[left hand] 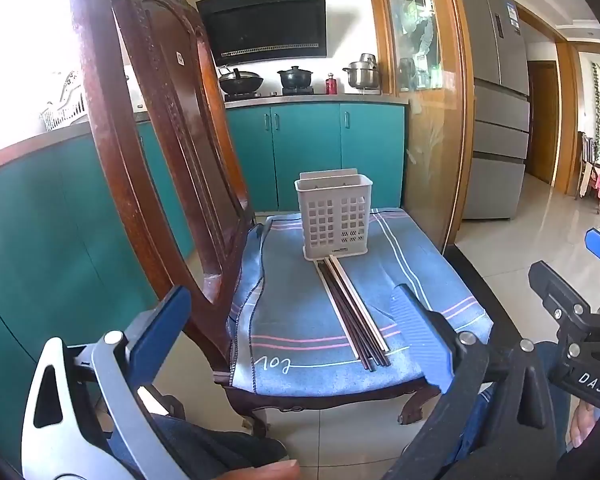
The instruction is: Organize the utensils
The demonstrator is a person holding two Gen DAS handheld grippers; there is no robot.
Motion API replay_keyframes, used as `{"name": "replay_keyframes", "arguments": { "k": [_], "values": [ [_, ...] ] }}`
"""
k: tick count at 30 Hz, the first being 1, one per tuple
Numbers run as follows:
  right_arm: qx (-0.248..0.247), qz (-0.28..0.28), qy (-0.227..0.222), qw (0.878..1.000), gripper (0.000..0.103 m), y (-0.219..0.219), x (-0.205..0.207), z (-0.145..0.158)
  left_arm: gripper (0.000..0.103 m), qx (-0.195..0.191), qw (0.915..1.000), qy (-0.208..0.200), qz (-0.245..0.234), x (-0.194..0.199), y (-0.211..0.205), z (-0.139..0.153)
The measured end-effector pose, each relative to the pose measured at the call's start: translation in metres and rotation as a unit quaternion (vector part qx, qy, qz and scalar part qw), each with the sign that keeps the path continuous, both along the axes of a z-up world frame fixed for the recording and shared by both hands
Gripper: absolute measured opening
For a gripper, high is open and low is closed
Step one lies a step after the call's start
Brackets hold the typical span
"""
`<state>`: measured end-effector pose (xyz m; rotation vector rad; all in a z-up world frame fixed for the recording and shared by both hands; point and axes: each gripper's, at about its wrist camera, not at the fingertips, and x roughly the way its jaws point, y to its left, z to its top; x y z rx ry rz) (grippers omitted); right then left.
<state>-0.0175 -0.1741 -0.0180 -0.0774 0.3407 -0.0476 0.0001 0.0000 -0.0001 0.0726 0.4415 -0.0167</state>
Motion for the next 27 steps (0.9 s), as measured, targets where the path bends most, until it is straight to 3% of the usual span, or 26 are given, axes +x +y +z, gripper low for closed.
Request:
{"name": "replay_keyframes", "arguments": {
  "k": [27],
  "values": [
    [-0.003, 0.014, 0.003, 1.0, 0.1, 0.0039, -0.0023, -0.0013, 0.099, 0.004, 1.0, 0.002, 0.0, 0.0004, -0.0069, -0.0046]
  ]
}}
